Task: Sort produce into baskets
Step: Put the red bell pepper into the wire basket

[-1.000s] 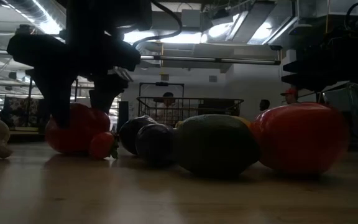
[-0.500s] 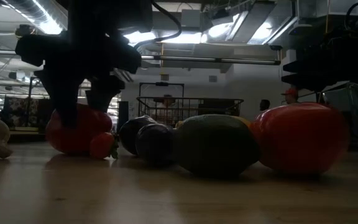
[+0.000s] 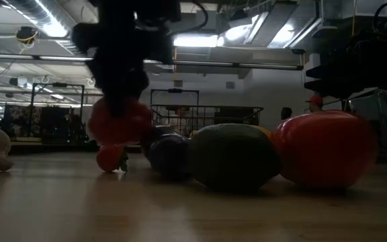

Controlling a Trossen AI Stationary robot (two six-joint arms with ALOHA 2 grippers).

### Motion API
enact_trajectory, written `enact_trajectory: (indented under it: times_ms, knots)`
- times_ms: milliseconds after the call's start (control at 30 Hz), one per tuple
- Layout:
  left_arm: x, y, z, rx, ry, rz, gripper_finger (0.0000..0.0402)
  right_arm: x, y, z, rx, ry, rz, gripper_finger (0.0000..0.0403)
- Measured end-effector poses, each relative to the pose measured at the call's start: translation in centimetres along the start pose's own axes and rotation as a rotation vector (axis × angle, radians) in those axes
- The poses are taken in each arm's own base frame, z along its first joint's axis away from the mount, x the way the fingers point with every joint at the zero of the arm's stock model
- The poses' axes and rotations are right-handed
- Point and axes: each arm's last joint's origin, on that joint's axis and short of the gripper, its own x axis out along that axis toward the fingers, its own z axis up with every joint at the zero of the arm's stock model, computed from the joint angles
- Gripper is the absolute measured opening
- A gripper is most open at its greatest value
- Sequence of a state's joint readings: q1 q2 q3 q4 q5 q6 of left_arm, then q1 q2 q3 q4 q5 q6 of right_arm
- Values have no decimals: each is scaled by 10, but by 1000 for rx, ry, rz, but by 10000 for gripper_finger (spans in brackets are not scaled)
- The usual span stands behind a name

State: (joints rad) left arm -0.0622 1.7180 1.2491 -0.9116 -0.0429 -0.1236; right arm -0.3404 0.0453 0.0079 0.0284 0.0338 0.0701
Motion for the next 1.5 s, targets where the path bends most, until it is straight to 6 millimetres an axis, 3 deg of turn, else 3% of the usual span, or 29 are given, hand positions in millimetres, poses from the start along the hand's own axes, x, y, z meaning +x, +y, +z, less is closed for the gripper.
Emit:
enact_trajectory:
  times_ms: [367,567,833,1067,1267,1500]
  knots:
    - [-60,44,35,-47,-148,22,359,0,0,0,0,0,0,370]
    - [-90,86,50,-110,-300,112,359,0,0,0,0,0,0,370]
    - [-101,153,60,-262,-523,215,359,0,0,0,0,0,0,370]
    - [-90,201,60,-401,-598,278,359,0,0,0,0,0,0,370]
    - [-52,229,59,-493,-496,296,359,0,0,0,0,0,4,370]
    - [-15,246,57,-536,-391,316,359,0,0,0,0,1,9,370]
